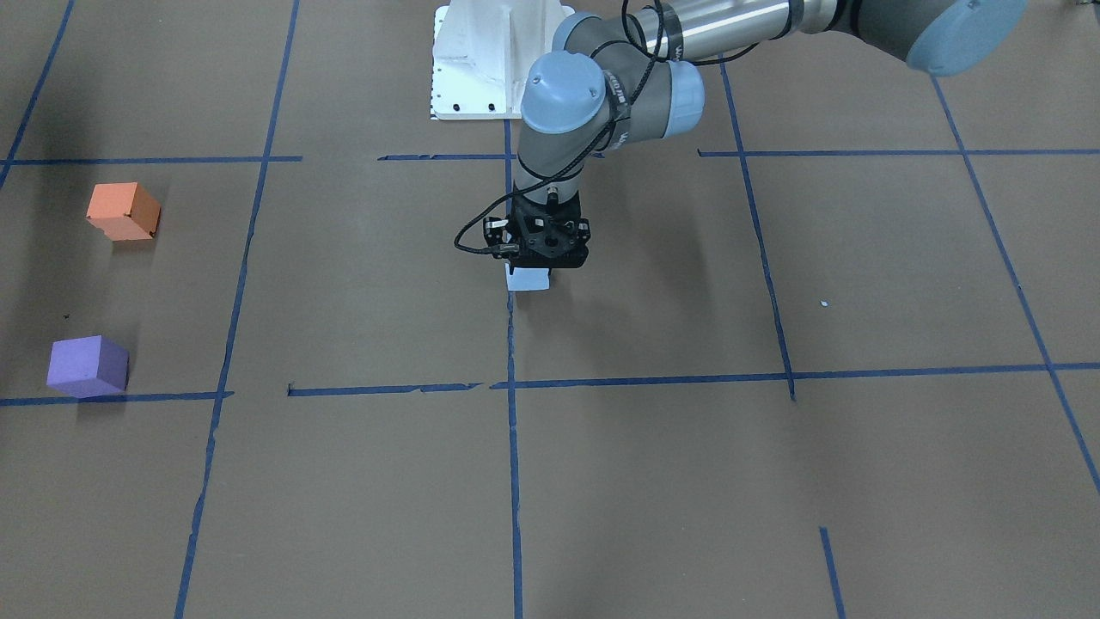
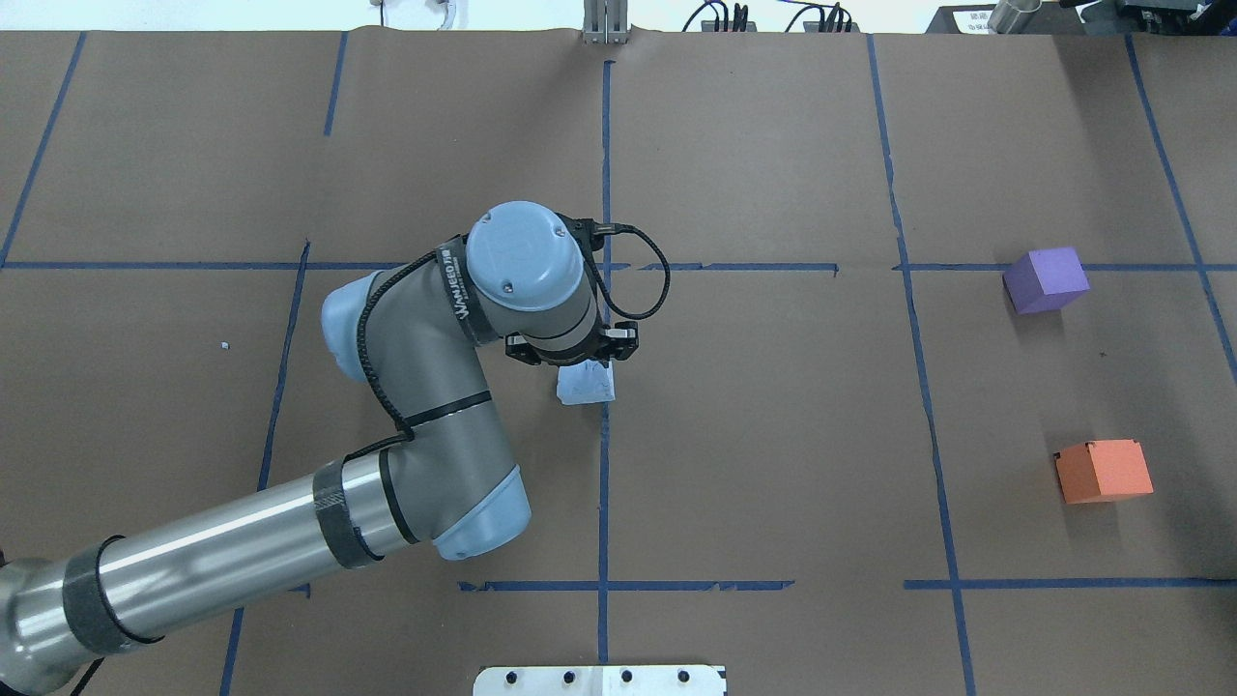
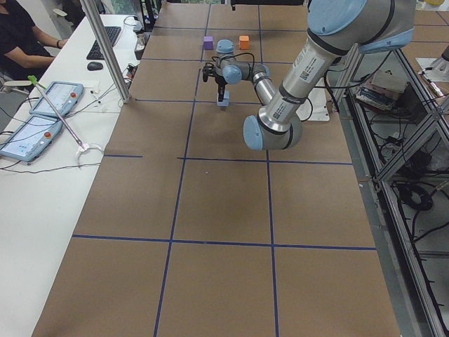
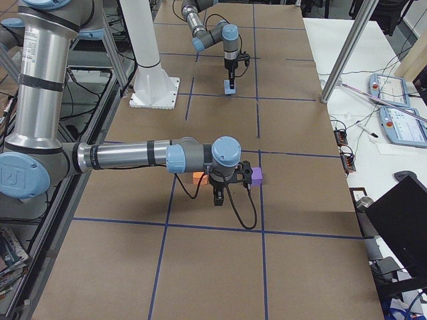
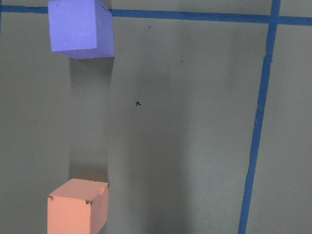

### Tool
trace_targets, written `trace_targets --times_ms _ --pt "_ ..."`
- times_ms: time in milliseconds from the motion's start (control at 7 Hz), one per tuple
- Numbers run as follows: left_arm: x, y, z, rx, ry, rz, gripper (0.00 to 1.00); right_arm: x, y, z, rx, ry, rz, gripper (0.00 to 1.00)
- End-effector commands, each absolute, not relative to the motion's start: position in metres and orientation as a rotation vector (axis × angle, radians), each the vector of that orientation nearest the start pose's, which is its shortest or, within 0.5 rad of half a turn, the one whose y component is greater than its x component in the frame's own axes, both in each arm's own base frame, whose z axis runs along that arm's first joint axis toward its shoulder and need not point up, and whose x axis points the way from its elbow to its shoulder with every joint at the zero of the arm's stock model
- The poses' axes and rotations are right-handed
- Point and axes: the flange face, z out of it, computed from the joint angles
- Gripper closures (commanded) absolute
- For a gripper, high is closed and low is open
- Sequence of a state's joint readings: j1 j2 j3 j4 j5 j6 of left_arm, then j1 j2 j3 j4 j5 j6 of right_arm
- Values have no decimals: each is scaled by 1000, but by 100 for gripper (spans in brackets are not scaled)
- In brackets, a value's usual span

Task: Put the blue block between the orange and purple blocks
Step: 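Carry the light blue cube with the left gripper to the table center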

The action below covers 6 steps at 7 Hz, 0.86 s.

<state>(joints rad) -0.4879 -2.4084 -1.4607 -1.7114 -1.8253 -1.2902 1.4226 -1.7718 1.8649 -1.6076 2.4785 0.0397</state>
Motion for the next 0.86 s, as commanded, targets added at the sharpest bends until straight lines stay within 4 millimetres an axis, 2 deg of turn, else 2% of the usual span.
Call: trace_targets --times_ms 0,143,286,429,571,714 --pt "630 -441 171 117 864 -86 51 -6 -412 598 -33 -909 -127 0" --pt "631 -441 172 115 861 -86 47 -7 -412 597 -38 -909 -116 0" --pt "632 -440 172 117 861 -83 23 -8 -413 592 -35 -910 -112 0" --pt "631 -440 170 128 862 -87 0 -18 -413 579 -42 -911 -102 0" --pt "624 -440 161 144 890 -90 0 -34 -413 558 -57 -913 -85 0" --pt "594 -444 136 187 957 -104 0 -56 -425 524 -53 -923 -70 0"
